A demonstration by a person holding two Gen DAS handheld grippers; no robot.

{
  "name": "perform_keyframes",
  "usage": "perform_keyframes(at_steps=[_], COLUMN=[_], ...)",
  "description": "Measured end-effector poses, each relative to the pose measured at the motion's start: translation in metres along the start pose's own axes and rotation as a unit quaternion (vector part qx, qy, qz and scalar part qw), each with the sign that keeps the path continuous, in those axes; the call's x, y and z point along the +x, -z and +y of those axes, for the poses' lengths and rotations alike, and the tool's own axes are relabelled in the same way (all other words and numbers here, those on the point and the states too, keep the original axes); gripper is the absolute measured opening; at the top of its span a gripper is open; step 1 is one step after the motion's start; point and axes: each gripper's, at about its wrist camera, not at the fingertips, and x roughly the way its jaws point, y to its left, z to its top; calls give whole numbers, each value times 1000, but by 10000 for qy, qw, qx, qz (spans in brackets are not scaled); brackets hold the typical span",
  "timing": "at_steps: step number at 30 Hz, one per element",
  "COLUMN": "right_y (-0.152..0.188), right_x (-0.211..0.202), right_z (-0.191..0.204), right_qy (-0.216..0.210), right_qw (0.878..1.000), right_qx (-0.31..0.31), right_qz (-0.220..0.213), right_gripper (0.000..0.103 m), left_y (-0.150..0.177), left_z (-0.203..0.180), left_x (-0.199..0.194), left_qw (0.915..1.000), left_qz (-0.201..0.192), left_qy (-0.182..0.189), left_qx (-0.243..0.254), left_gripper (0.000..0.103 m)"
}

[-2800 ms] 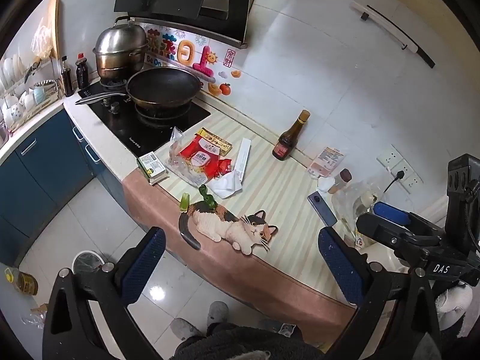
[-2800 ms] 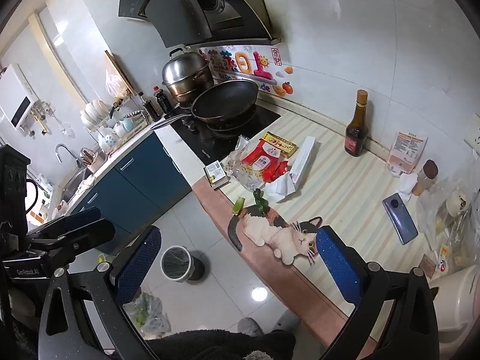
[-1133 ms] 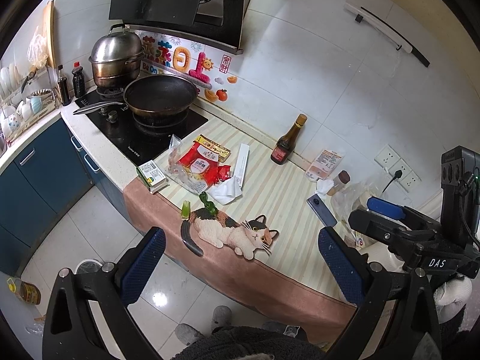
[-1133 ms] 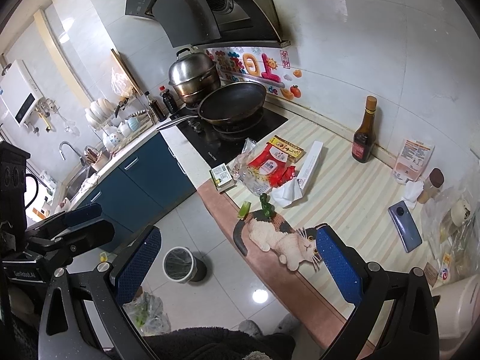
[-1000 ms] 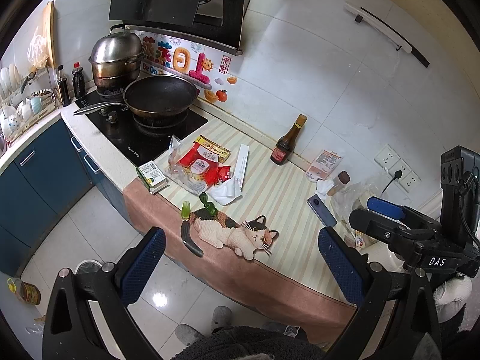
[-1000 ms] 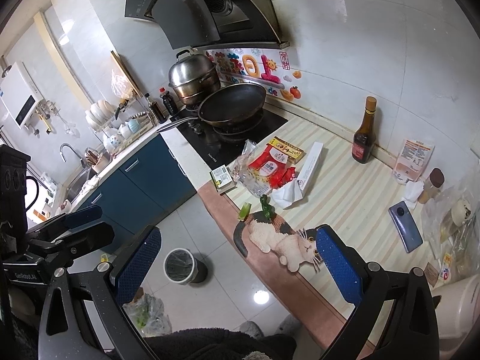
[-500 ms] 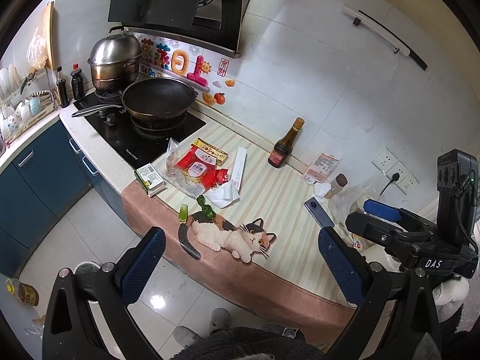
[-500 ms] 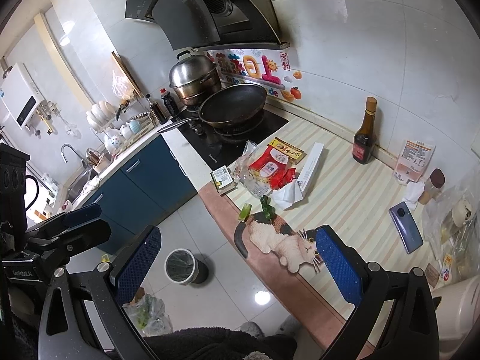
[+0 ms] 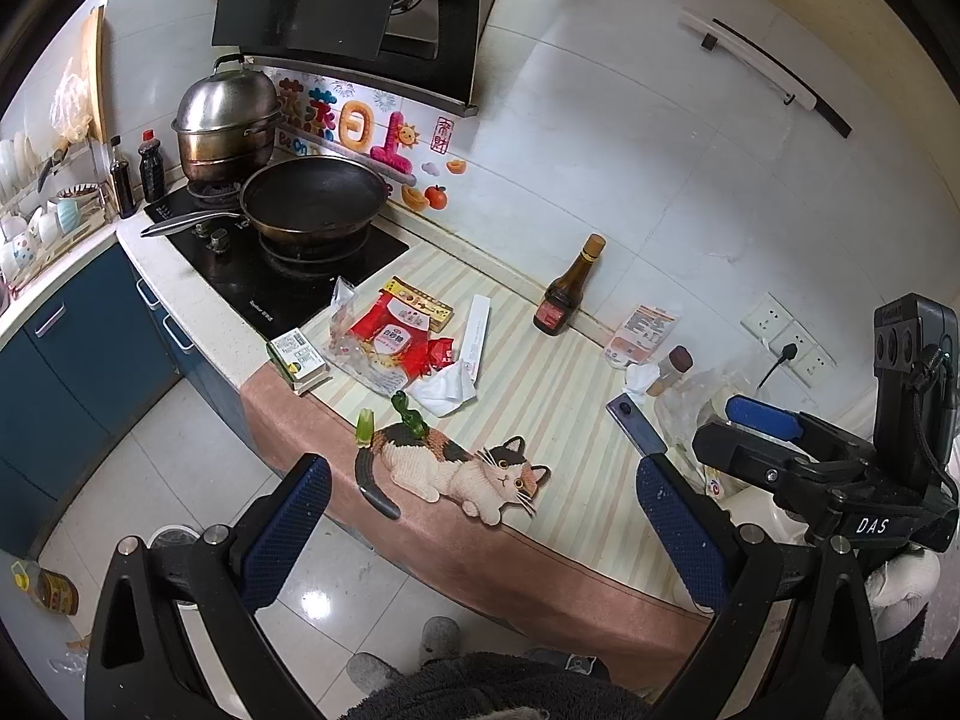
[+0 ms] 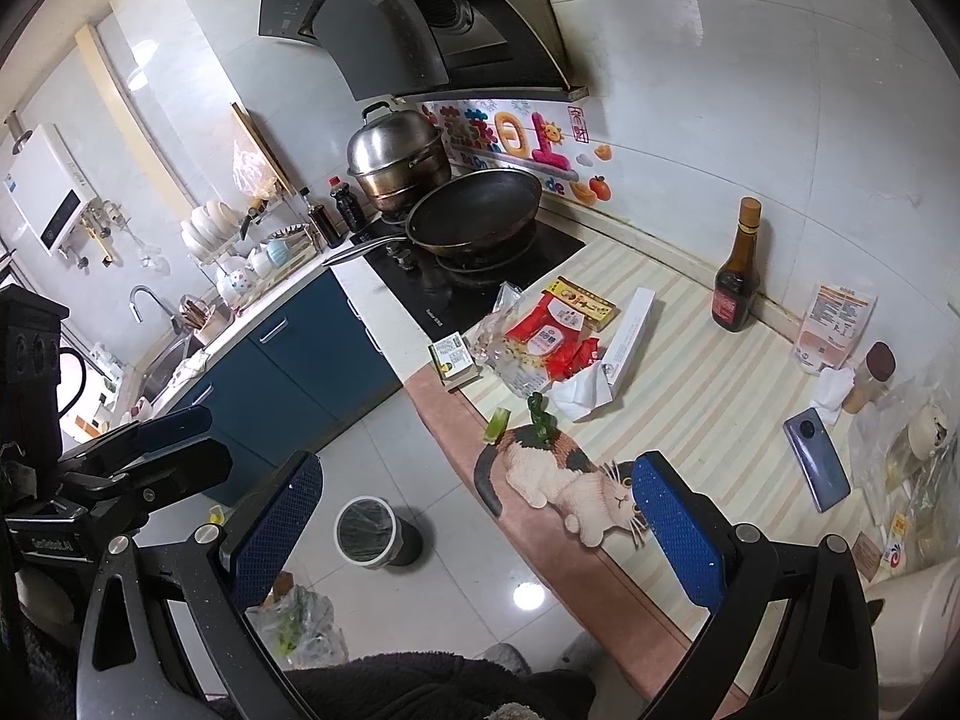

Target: Collect trash

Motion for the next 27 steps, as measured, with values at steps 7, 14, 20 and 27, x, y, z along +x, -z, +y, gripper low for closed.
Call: perform_keyframes(at_steps=[7, 14, 20, 27], right_y=[0, 9, 16, 4], right_x=[0, 5, 44, 159], right_z=[0, -3, -28, -99], right_qy=[-12, 226, 1025, 1400], right_qw=[10000, 9995, 9917, 9779], right_qx=[17, 240, 769, 1412], right_qz=[11, 8, 59, 645], right_gripper=[103, 103, 103, 103], left_y=[-1, -3, -3, -6], left_z=[-4, 4, 37, 94], left_x=[2, 27, 93, 212], left_qw=[10000, 9963, 9765, 9588], left_qz=[10, -98, -27, 861], left_qy=[15, -849, -2142, -2706], left_qx=[11, 91, 246, -2], left_gripper=[103, 103, 103, 103])
